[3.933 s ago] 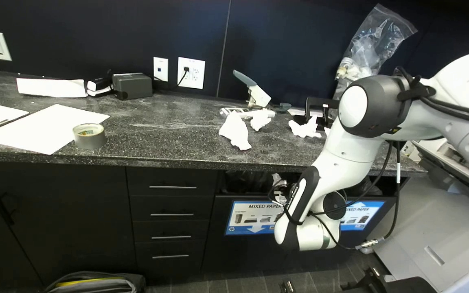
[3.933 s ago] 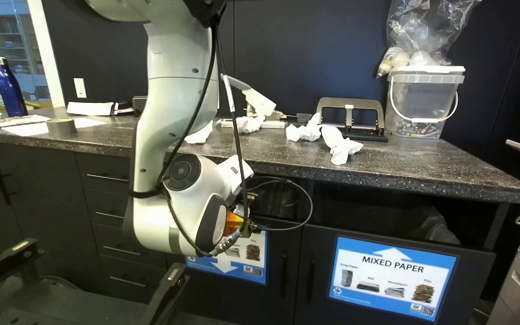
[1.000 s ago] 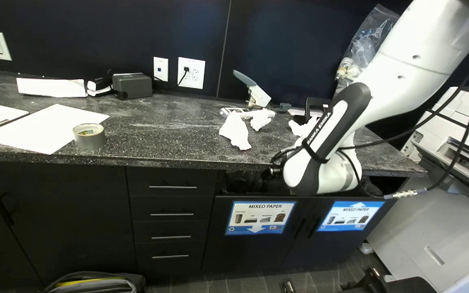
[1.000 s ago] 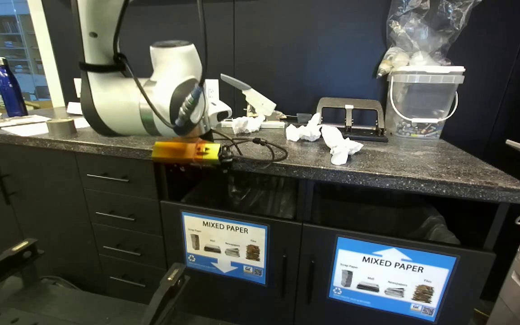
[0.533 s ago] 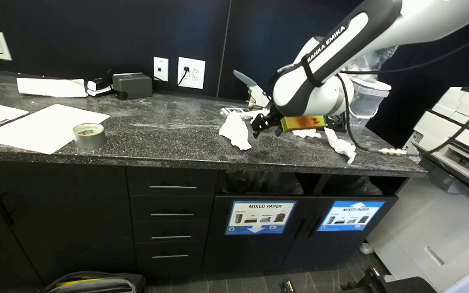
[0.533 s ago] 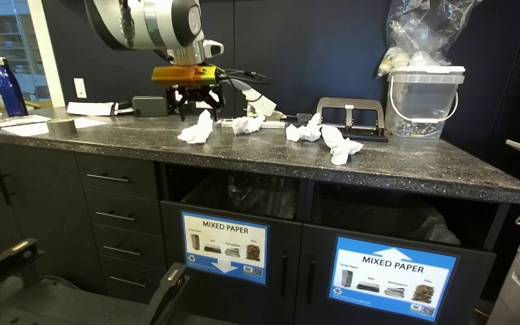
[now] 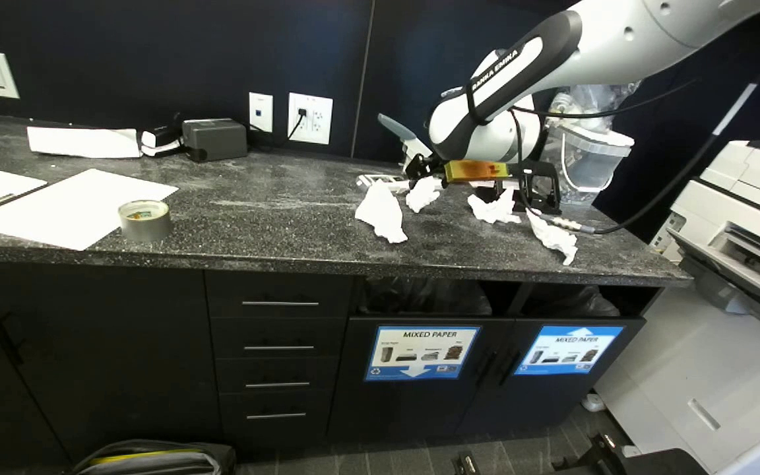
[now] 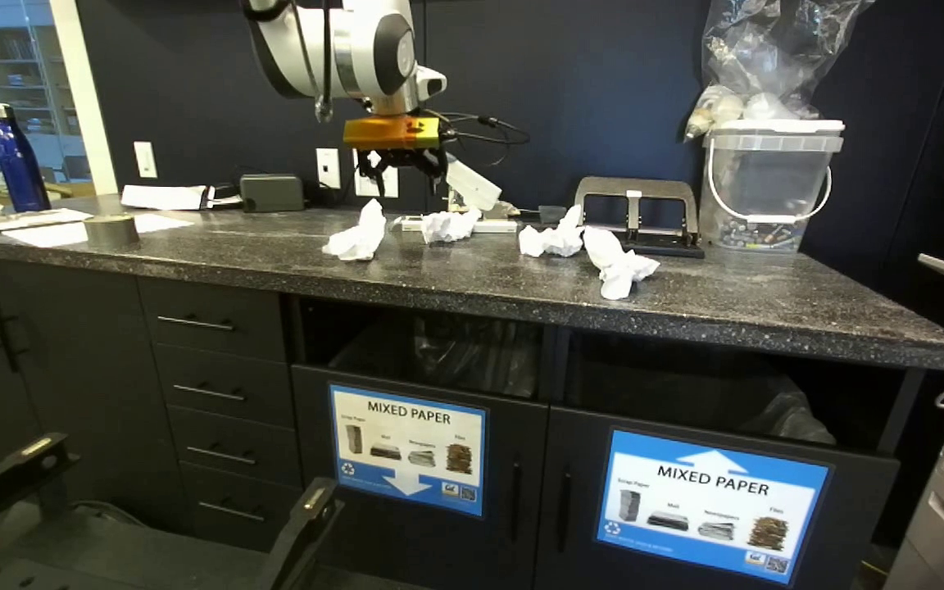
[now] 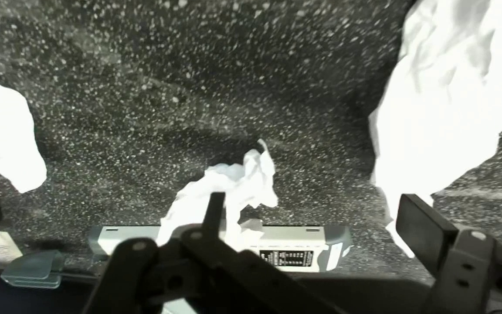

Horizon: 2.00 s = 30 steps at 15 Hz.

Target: Put the papers in the bin to the left

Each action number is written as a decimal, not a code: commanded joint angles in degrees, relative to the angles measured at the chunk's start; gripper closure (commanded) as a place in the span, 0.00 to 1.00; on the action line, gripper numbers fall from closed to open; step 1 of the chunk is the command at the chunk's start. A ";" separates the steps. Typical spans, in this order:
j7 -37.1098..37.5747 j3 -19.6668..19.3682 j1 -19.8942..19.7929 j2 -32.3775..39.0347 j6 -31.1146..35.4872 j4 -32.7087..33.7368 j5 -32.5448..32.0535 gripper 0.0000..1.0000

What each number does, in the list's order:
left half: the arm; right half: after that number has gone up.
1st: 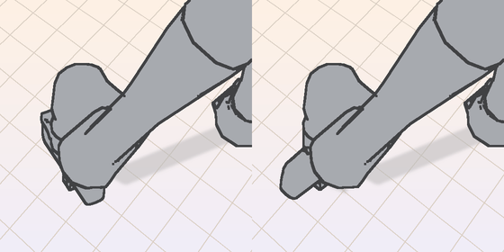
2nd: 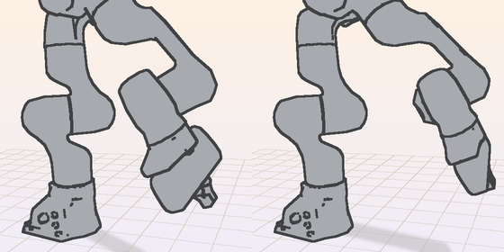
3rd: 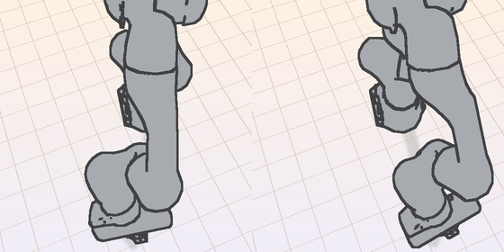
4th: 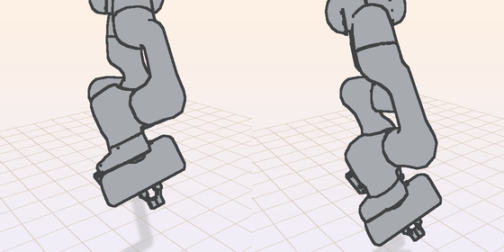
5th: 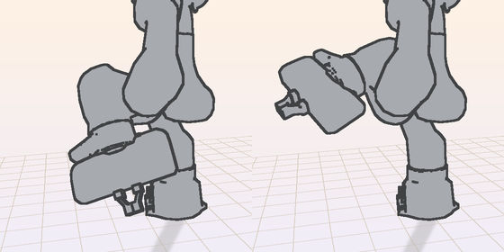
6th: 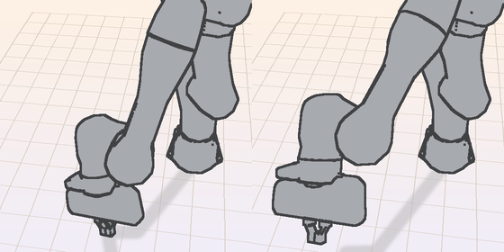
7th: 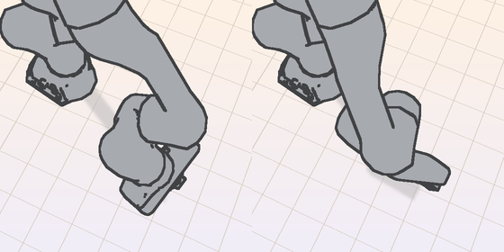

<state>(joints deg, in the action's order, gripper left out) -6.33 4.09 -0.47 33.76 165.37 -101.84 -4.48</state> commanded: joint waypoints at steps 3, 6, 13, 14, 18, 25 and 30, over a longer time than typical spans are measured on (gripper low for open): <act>-1.14 -0.63 -1.78 14.96 -0.97 20.32 0.94 0.00; -1.61 0.28 -2.94 20.89 -3.28 28.92 1.46 0.00; -3.33 1.71 -3.27 31.74 -16.66 47.18 3.03 0.00; -3.57 1.72 -3.14 33.03 -18.50 49.60 3.18 0.00; -4.27 1.49 -2.73 37.77 -26.75 58.37 3.72 0.00; -5.16 0.98 -2.44 42.57 -33.92 65.80 3.84 0.26; -5.73 0.37 -2.07 43.43 -35.97 68.38 3.40 0.64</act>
<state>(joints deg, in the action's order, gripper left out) -10.68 5.11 -3.30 73.72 131.61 -39.11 -1.78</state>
